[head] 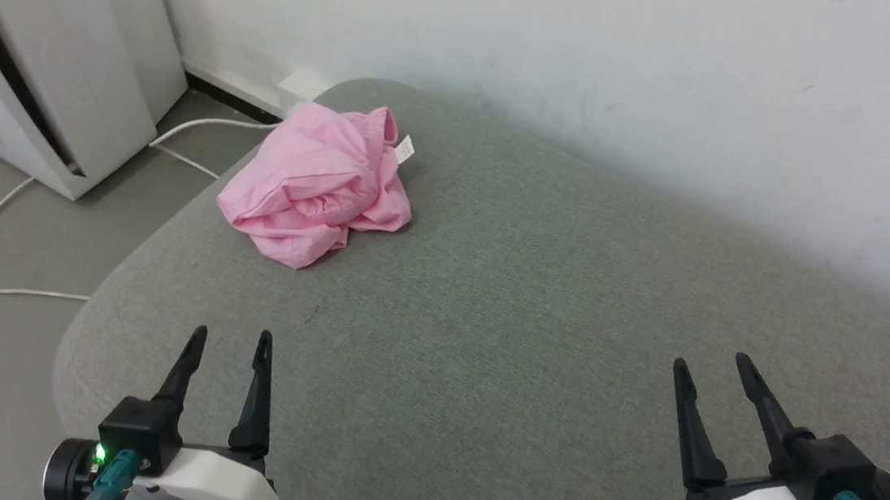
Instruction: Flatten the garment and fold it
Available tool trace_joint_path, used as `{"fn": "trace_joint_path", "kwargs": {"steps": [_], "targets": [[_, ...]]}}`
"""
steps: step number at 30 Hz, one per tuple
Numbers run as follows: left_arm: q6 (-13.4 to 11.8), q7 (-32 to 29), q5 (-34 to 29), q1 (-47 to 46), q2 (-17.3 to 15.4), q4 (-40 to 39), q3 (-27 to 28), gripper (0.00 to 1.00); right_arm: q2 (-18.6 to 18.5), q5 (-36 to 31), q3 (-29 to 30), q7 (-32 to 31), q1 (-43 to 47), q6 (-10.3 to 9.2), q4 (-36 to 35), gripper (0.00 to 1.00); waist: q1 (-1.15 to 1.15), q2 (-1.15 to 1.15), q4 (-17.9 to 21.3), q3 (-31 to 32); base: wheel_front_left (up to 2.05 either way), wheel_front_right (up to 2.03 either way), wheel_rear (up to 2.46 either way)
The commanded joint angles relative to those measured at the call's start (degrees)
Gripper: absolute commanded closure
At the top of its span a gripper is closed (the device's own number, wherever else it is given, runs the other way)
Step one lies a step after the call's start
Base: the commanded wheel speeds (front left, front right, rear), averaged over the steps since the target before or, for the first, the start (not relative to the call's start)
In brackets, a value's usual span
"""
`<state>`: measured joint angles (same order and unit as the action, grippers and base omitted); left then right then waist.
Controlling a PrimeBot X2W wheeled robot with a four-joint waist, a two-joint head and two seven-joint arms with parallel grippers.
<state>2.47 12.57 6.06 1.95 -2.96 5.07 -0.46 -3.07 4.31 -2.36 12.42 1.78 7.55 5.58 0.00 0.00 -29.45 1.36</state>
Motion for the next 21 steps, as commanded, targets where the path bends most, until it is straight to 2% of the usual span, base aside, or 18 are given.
{"fn": "trace_joint_path", "kwargs": {"steps": [1,13,21], "targets": [[0.3,0.5,0.4,0.4,0.1,0.3,-0.2,0.00,0.2,0.8,0.1,0.7,0.0,-0.06,0.3,0.00,0.00,0.00,-0.4,-0.1,0.00,0.00,0.00],[1.3,1.9,1.9,0.2,0.1,2.7,-1.0,0.00,0.2,0.8,0.5,2.1,0.4,-0.06,1.1,0.00,0.00,0.00,-3.0,-0.9,0.00,0.00,0.00],[2.1,2.4,2.7,-2.1,0.1,5.1,-0.6,0.00,0.2,-0.6,0.5,2.6,1.0,-0.06,0.8,0.00,0.00,0.00,-2.2,-3.0,0.00,0.00,0.00]]}}
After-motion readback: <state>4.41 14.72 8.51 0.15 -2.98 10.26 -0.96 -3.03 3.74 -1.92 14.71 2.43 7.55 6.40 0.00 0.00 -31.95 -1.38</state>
